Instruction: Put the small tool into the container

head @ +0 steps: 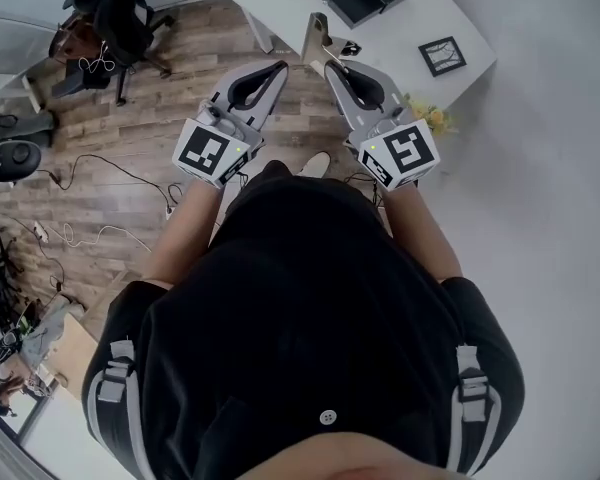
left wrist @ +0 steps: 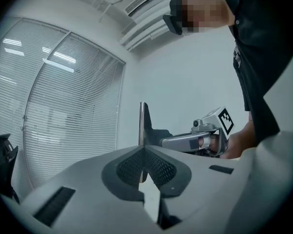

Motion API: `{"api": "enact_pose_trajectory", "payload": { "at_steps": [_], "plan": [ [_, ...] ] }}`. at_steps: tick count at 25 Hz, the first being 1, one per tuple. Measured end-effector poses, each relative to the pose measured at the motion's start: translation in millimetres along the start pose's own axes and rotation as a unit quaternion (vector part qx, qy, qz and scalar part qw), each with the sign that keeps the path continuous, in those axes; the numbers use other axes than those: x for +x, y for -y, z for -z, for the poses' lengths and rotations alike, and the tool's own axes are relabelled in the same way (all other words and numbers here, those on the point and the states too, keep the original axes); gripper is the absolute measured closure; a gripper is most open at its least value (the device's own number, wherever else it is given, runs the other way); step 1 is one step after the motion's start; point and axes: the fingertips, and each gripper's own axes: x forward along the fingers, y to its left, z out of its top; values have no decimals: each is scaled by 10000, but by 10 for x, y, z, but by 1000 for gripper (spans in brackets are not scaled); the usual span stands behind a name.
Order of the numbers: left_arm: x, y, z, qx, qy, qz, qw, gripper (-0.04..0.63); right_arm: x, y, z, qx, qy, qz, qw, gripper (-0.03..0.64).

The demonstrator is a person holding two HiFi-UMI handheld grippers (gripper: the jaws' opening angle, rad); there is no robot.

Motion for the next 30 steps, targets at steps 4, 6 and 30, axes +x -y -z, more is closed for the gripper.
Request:
{"api": "enact_pose_trajectory", "payload": {
  "at_steps": [4,6,30],
  "plan": [
    [217,-97,-17,92,-72,16,9999,586,43,216,11,30,3,47,10000,604],
    [314,-117,-8,118,-122,84,9998,586,68,335,38,106,16,139,9998,604],
    [953,-1669,123,26,-230,1540,9878,586,1360,963,117,301,-235,1619,9861,603]
  ]
}}
